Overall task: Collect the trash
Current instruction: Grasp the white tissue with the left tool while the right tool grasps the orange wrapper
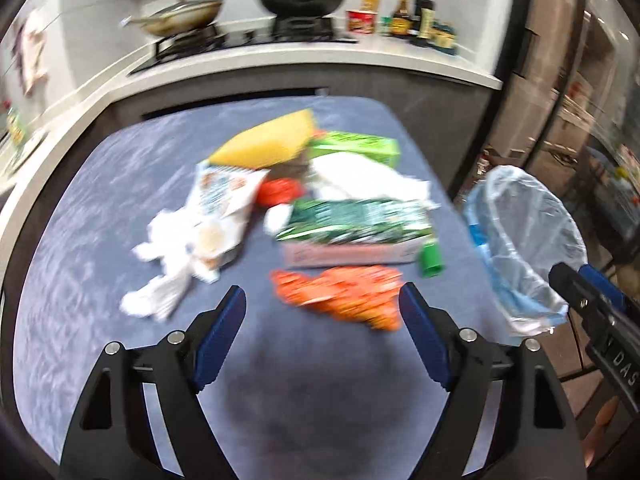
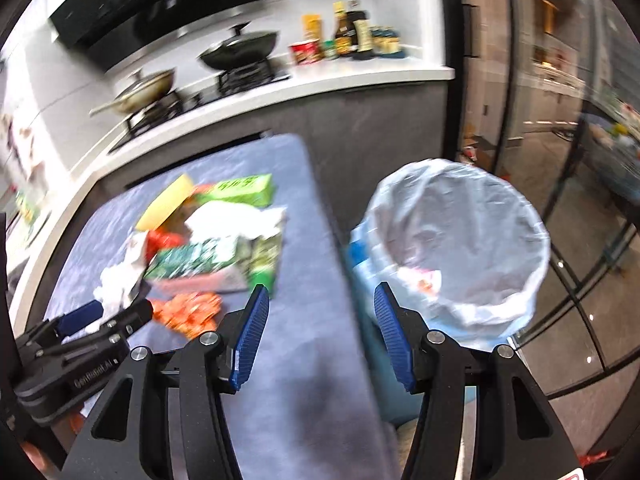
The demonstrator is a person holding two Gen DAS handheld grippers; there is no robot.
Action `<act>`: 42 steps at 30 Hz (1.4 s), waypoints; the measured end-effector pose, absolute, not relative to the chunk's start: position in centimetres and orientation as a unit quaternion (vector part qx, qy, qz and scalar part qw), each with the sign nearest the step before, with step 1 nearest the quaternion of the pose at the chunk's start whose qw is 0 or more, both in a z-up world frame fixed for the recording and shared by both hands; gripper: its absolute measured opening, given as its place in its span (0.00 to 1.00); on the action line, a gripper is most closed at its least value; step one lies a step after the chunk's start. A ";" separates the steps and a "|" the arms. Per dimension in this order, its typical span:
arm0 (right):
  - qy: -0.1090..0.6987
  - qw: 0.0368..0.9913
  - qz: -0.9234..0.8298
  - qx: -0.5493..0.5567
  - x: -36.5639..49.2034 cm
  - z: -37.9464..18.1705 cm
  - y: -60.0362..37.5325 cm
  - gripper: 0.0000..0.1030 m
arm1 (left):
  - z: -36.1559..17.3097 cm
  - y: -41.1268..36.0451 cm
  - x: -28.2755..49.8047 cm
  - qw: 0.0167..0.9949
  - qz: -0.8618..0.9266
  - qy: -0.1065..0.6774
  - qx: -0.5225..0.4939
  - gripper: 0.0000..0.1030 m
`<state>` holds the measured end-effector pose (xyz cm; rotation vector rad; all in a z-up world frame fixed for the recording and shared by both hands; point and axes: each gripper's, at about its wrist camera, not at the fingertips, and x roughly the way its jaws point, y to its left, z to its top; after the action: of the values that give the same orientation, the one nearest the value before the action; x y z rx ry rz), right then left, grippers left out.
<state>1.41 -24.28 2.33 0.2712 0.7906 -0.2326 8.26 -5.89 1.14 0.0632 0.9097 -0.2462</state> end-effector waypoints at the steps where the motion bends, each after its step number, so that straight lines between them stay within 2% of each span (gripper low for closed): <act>1: 0.389 0.906 -0.105 0.129 1.6 2.0 -23.4 0.53 | 0.8 -4.7 8.3 0.891 -0.108 0.441 0.026 0.73; 6: 0.408 0.902 -0.077 0.119 2.8 0.7 -20.1 0.53 | -0.4 -0.1 8.5 0.889 -0.071 0.452 0.012 0.73; 10: 0.414 0.902 -0.056 0.106 3.9 0.0 -17.8 0.61 | -1.2 2.9 8.9 0.888 -0.047 0.457 -0.001 0.76; 18: 0.425 0.901 -0.036 0.076 6.9 -1.6 -14.6 0.69 | -2.4 6.7 10.2 0.886 -0.022 0.463 -0.020 0.82; 31: 0.460 0.883 -0.032 0.086 9.9 -4.6 -14.1 0.70 | -4.2 7.8 13.9 0.882 -0.025 0.468 -0.035 0.82; 33: 0.464 0.880 -0.031 0.094 10.0 -5.0 -14.3 0.70 | -4.4 7.8 14.3 0.882 -0.032 0.469 -0.036 0.75; 35: 0.466 0.879 -0.029 0.102 9.8 -5.2 -14.6 0.62 | -4.6 7.6 14.6 0.880 -0.039 0.472 -0.036 0.68; 36: 0.466 0.878 -0.027 0.105 9.8 -5.3 -14.6 0.58 | -4.7 7.5 14.7 0.879 -0.042 0.474 -0.036 0.60; 38: 0.467 0.877 -0.024 0.107 9.8 -5.4 -14.7 0.44 | -5.0 7.3 14.9 0.876 -0.051 0.478 -0.035 0.48; 39: 0.466 0.878 -0.019 0.109 9.7 -5.3 -14.8 0.43 | -5.0 7.2 14.9 0.876 -0.056 0.479 -0.035 0.37; 40: 0.464 0.879 -0.019 0.107 9.6 -5.2 -14.7 0.42 | -5.1 7.1 14.9 0.875 -0.062 0.479 -0.037 0.30; 41: 0.461 0.881 -0.018 0.104 9.4 -5.0 -14.7 0.36 | -5.1 7.0 14.9 0.873 -0.068 0.481 -0.039 0.19; 42: 0.460 0.882 -0.015 0.103 9.3 -4.8 -14.6 0.36 | -5.0 6.9 14.9 0.872 -0.073 0.482 -0.042 0.12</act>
<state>9.33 -14.59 -4.81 0.2146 0.9586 -0.0306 14.87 6.93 -5.00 -0.0879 1.0065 -0.1532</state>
